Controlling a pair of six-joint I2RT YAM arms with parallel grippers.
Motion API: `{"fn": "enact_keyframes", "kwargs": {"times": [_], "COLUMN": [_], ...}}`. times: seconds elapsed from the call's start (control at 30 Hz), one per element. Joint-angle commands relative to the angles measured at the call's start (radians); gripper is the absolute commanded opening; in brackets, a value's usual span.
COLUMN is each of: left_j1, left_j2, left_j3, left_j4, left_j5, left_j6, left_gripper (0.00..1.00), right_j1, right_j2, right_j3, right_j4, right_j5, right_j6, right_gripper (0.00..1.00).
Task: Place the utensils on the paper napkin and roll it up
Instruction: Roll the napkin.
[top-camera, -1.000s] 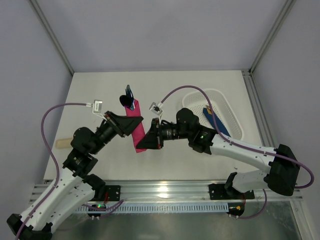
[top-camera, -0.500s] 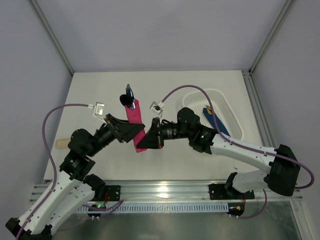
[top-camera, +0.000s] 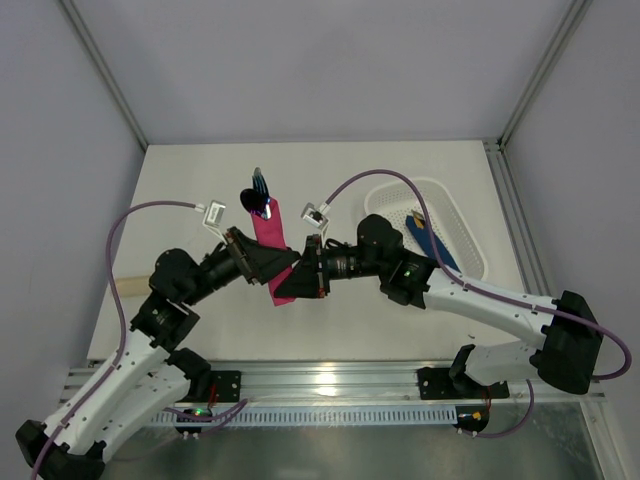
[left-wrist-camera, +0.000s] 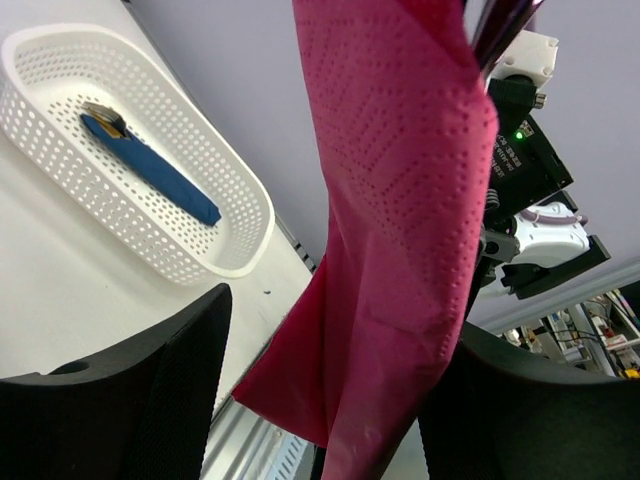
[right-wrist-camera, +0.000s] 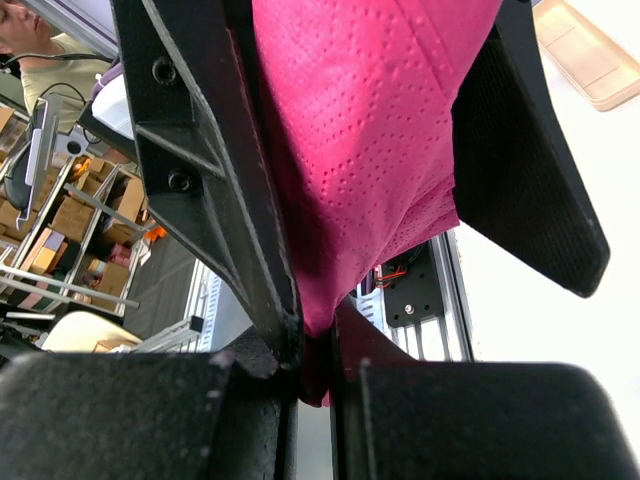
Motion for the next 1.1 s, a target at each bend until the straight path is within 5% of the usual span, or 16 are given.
{"fn": "enact_keyframes", "kwargs": {"times": [0.0,0.3,0.47,0.73,0.87,1.07], "left_j1": [0.003,0.003,0.003,0.003,0.003,0.003], "left_j2": [0.01,0.007,-0.071,-0.151,-0.147,-0.115], "left_j3": [-0.002,-0.008,0.007,0.115,0.122,0.116], "left_j4": [0.074,0.07,-0.074,-0.344,-0.35,-0.289], "left_j5": [0.058,0.088,-0.095,-0.231,-0.196,-0.137], "left_j6": [-0.023,-0.043,0.021,0.17,0.165,0.158], "left_gripper": [0.68,0.64,0.65,0.78,0.98,0.99], "right_j1": [-0.001,-0.001,-0.001,-0.003,-0.003,-0.003], "right_j2": [-0.045,-0.048,-0.053,-0.054,-0.05,-0.05], "right_j3": [0.016,0.019,0.013,0.017,0.016,0.019], "right_j4": [0.089,0.08,0.069,0.057,0.055,0.054], "right_j5": [-0.007,-0.001,0.009,0.019,0.019,0.009], "right_j6": [-0.017,-0.017,-0.019,-0.017,-0.017,-0.017], "right_gripper": [0.04,0.04,0.04,0.04,0.04,0.04]}}
